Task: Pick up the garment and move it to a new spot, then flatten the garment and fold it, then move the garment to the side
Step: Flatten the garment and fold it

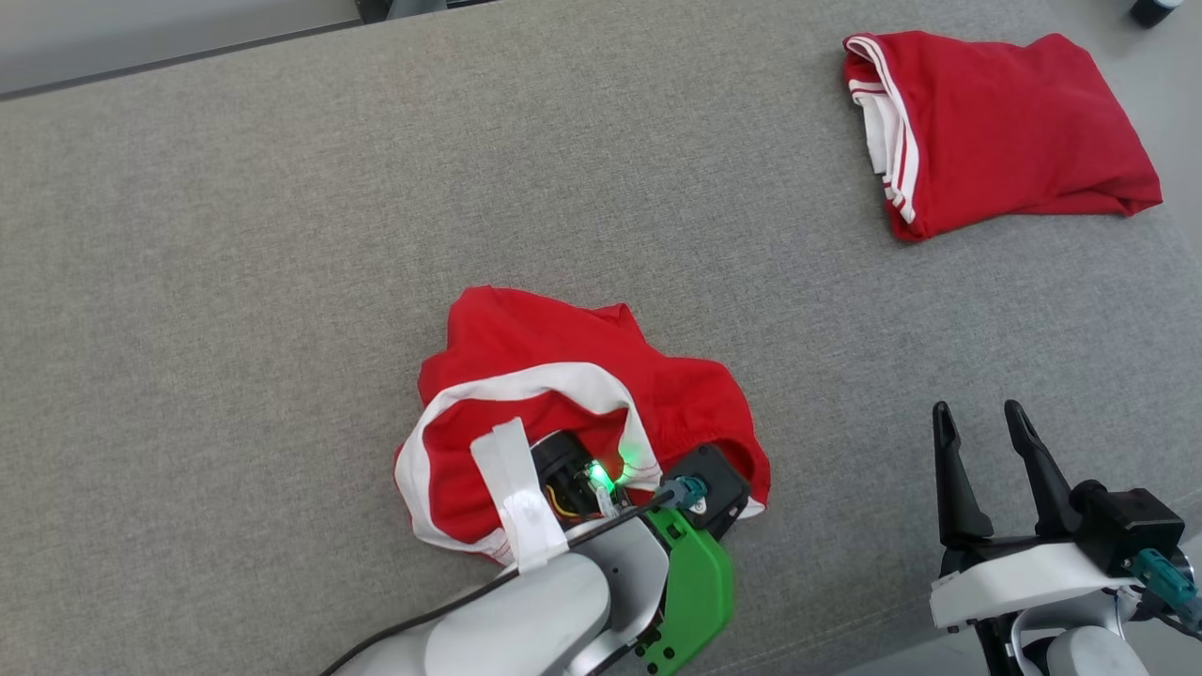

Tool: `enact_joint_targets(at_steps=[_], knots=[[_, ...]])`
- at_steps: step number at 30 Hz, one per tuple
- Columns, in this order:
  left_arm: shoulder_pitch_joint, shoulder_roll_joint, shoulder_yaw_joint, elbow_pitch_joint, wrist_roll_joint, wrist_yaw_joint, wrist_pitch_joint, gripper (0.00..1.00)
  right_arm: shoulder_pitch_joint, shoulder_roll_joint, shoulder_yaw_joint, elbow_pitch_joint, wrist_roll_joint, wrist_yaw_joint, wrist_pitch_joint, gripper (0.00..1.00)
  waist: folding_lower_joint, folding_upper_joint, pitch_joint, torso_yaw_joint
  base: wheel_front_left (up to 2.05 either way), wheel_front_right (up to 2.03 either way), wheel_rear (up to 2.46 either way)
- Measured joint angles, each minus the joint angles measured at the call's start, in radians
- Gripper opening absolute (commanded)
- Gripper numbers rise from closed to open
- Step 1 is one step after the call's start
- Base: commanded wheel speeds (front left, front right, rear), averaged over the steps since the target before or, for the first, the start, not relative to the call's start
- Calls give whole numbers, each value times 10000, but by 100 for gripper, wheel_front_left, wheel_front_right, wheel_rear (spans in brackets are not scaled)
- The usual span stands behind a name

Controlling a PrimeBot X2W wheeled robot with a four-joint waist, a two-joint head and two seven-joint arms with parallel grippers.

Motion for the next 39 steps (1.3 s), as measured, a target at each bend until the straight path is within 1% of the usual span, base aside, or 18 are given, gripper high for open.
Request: enact_joint_targets(at_steps=[2,5,10,14,15,16,17,21,23,26,28,30,31,34,36,38,39], knots=[[-6,-59,221,-167,-190,-8,-167,0,0,2,-25,12,0,0,0,100,0,0,-33,16,0,0,0],[-210,-242,652,-769,-479,25,-525,0,1,0,-48,46,0,0,0,100,0,0,-129,42,0,0,0],[-895,-410,1333,-1662,-675,236,-729,0,2,2,35,82,94,0,0,100,0,0,-342,57,0,0,0],[-1736,-428,1956,-1875,-669,531,-669,0,29,0,48,119,151,0,0,100,0,0,-526,49,0,0,0],[-1736,-428,1956,-1875,-669,531,-669,0,29,0,48,119,151,0,0,100,0,0,-526,49,0,0,0],[-2056,-481,2429,-2023,-878,681,-694,0,59,0,63,148,203,0,0,100,0,-1,-610,56,0,0,0],[-2056,-481,2429,-2023,-878,681,-694,0,59,0,63,148,203,0,0,100,0,-1,-610,56,0,0,0],[-2511,-600,3287,-2510,-1476,963,-788,0,221,0,79,188,291,0,0,100,0,0,-762,85,0,0,0],[-2503,-629,3662,-2924,-1990,1053,-867,0,234,0,63,199,334,0,0,100,0,0,-818,120,0,0,0],[-2240,-700,4251,-3751,-2675,1156,-1277,0,306,0,25,228,349,0,0,100,0,0,-883,211,0,0,0],[-1825,-667,4569,-4288,-3018,1338,-1392,0,370,2,31,272,347,0,0,100,0,0,-933,279,0,0,0],[-1206,-330,4759,-4769,-3187,1553,-1388,0,384,2,2,295,347,0,0,100,0,0,-980,353,0,0,0],[-802,-42,4798,-4976,-3252,1684,-1329,0,385,-2,-4,295,345,0,0,100,0,0,-1001,393,0,0,0],[784,913,5028,-5335,-3720,1985,-1175,0,418,2,6,313,314,0,0,100,0,-1,-1049,530,0,0,0],[1888,1609,5124,-5428,-3923,2111,-1158,0,424,4,-19,320,291,0,0,100,0,0,-1076,624,0,0,0],[2908,2337,5227,-5515,-4050,2136,-1181,0,441,2,-19,347,236,0,0,100,0,0,-1098,711,0,0,0],[3456,2619,5350,-5521,-4245,2207,-1233,0,452,6,-29,353,234,0,0,100,0,0,-1106,753,0,0,0]])
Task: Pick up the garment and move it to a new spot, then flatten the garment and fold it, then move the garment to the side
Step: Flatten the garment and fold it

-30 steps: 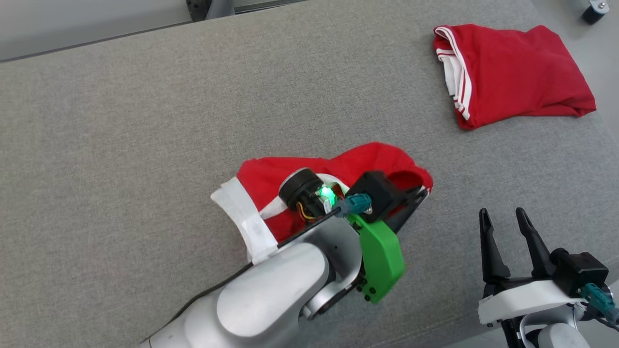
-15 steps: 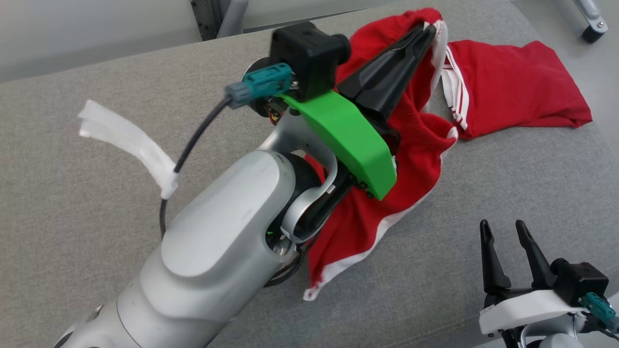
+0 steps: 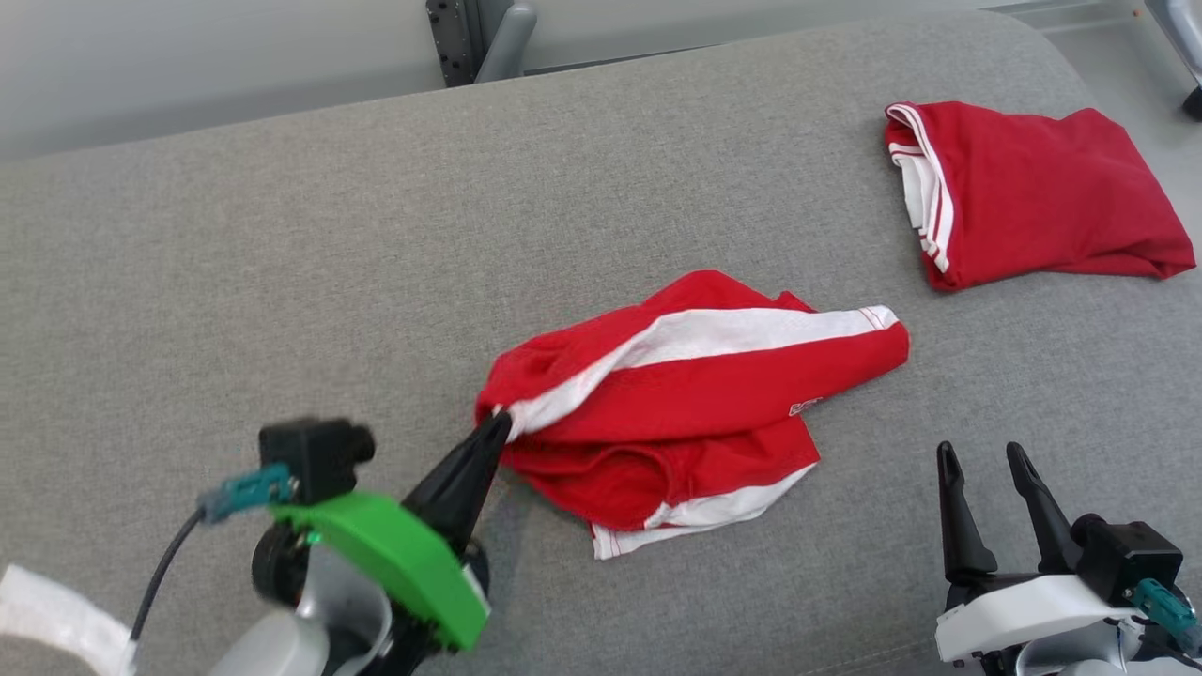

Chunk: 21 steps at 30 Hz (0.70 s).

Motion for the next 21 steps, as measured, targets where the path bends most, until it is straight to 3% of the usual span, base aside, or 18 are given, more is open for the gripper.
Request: enact_joint_targets(at_steps=[6,10,15,16,18,19,21], knots=[[2641,1034,1074,669,-1126,15,-851,0,199,-4,-184,27,-186,0,0,100,0,0,-59,325,0,0,0],[3123,857,1442,1522,-2059,-527,-1081,0,246,-2,-148,79,-385,0,0,100,0,0,-118,664,0,0,0],[2992,525,1333,2343,-2290,-1108,-984,0,275,-2,-92,69,-535,0,0,100,0,0,-231,1074,0,0,0],[2907,481,1304,2474,-2290,-1191,-972,4,275,-2,-104,71,-548,0,-2,100,0,0,-255,1142,0,0,0],[2754,435,1204,2629,-2243,-1331,-941,31,276,-4,-117,67,-606,0,0,100,0,0,-308,1259,0,0,0],[2730,384,1214,2706,-2194,-1335,-1049,95,278,-2,-115,67,-617,0,0,100,0,0,-339,1304,0,0,0],[2721,337,1212,2826,-2142,-1335,-1131,100,291,-4,-136,61,-650,0,0,100,0,0,-398,1372,0,0,0]])
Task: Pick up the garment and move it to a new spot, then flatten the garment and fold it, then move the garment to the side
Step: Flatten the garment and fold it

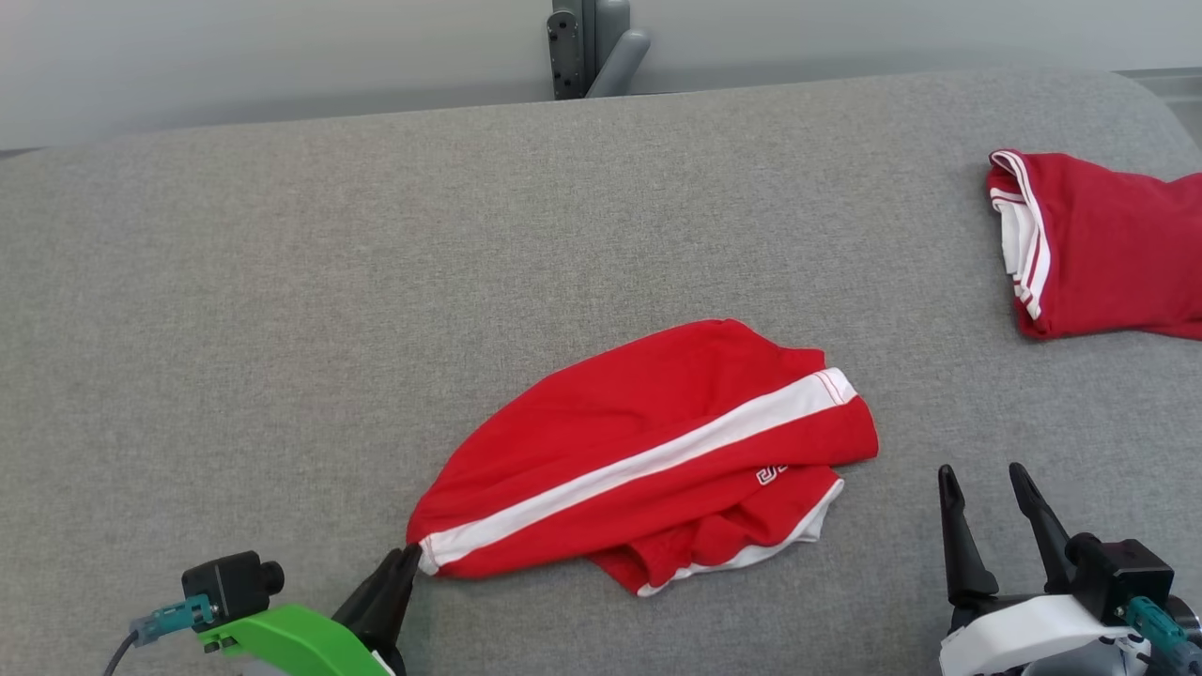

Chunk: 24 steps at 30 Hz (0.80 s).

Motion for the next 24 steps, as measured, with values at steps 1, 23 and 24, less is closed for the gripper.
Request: enact_joint_targets(at_steps=[1,23,24], knots=[[1,8,-4,27,63,2,-58,100,22,2,-17,-13,-35,0,0,100,0,0,-28,24,0,0,0],[1172,-1166,2744,-257,4707,-355,-2917,100,348,-219,-1540,-1310,-627,0,0,100,0,0,-822,412,0,0,0],[1421,-1599,3202,-161,5507,-767,-2917,100,445,-265,-1574,-1250,-617,0,-2,100,0,0,-974,468,0,0,0]])
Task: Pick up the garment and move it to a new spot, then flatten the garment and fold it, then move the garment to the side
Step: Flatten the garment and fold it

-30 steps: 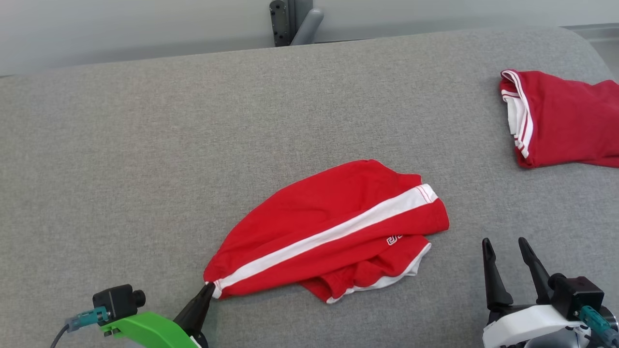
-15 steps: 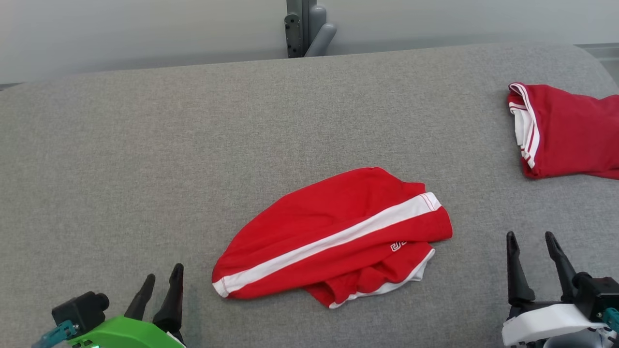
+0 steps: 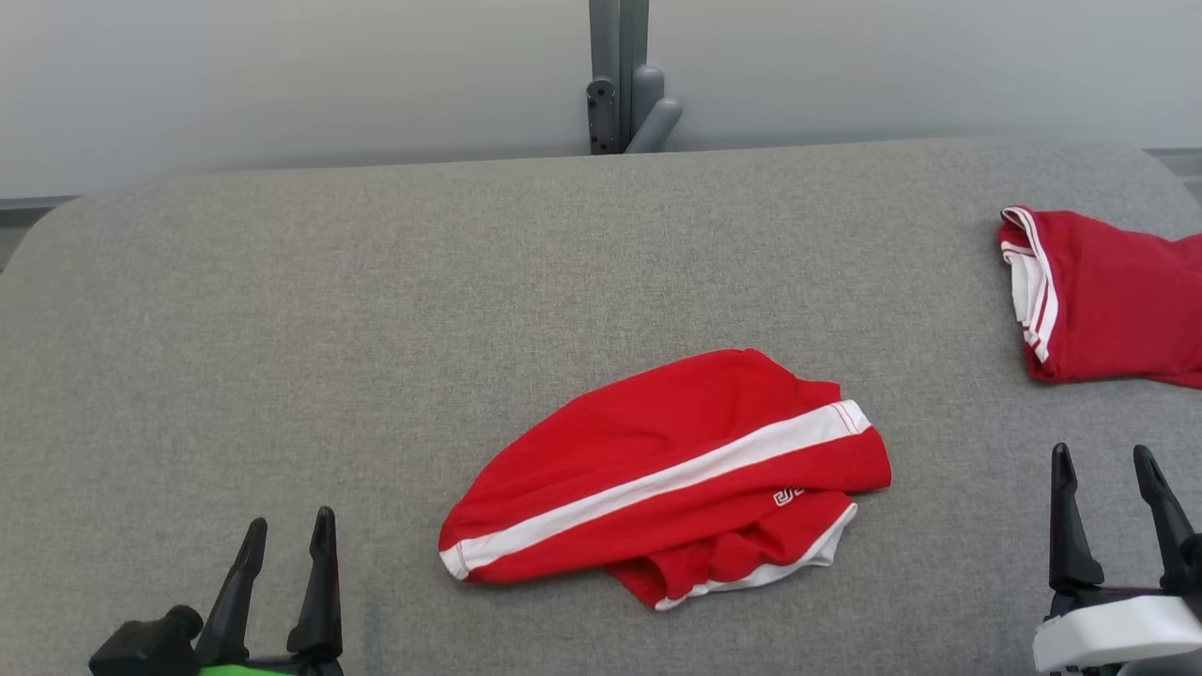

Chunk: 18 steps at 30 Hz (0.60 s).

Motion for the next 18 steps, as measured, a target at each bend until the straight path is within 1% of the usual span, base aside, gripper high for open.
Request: enact_joint_targets(at_steps=[3,6,9,11,18], knots=[[352,-416,527,211,1218,-591,-15,100,132,-27,163,196,2,0,2,100,0,0,-202,81,0,0,0],[518,-848,894,476,2121,-965,-15,100,206,-33,426,431,-13,0,0,100,0,0,-312,150,0,0,0],[639,-1206,1139,675,2548,-1137,-17,100,267,-2,552,583,-33,0,2,100,0,0,-359,179,0,0,0],[701,-1381,1174,775,2696,-1174,-15,100,267,27,617,598,-31,0,2,100,0,0,-347,175,0,0,0],[703,-1430,1034,771,2694,-1216,-15,100,266,63,711,663,-19,0,2,100,0,0,-276,159,0,0,0]])
